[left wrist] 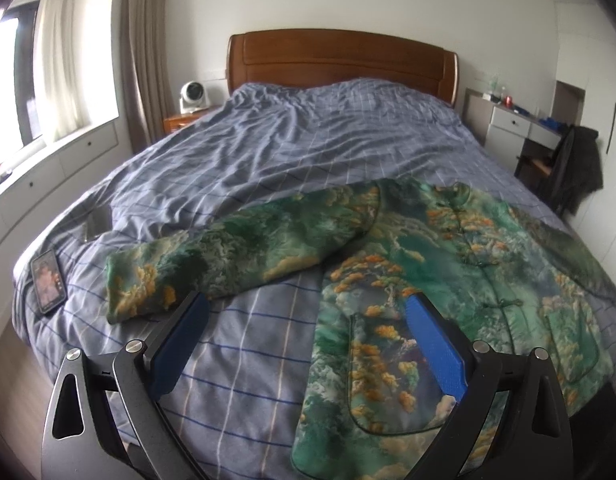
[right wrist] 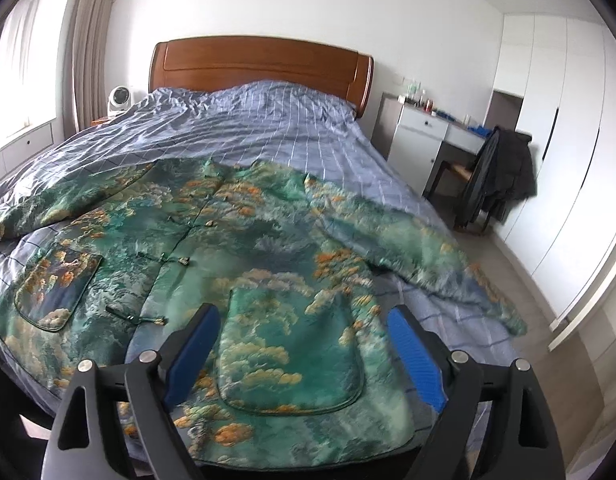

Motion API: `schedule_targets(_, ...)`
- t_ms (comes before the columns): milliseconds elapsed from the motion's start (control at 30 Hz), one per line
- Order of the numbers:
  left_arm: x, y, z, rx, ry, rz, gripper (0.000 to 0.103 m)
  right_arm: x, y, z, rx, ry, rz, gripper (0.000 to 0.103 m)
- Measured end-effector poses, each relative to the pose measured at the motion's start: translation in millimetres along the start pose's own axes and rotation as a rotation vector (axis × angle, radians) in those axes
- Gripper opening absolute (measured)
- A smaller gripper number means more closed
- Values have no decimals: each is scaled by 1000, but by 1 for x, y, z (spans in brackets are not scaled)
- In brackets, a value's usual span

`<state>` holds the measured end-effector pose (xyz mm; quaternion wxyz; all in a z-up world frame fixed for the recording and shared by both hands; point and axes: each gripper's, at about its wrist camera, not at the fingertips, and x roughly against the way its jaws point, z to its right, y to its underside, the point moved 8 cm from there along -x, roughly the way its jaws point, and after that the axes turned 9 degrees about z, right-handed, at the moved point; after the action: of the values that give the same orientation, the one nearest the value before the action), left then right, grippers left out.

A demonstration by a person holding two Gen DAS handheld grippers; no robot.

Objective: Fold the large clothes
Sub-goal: 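Grasp the cuff of the sleeve nearest the right gripper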

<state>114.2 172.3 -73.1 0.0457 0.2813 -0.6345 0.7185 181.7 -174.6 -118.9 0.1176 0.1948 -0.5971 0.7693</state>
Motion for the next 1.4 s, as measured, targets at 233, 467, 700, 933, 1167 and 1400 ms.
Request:
schedule_targets(233,0,12,9,-11,31,-17,99,3,-13,25,9,23,65,103)
schedule_targets(467,1,31,23,-24,61,-85,99,0,-9,34,10,9,45,103)
schedule_targets(700,4,32,22,-37,42,-92,101,-17,13,49,-110,-5,-80,103)
schedule_targets(933,9,14,30,2,59,-82,101,-21,40,116,-277,46,-92,103)
schedule_targets(1167,12,8,36,36,47,-79,101,-51,57,266,-668,165,-53,103)
schedule_targets(1400,9,14,45,-10,22,-101,101,-110,127,333,-1328,-3,-149,101)
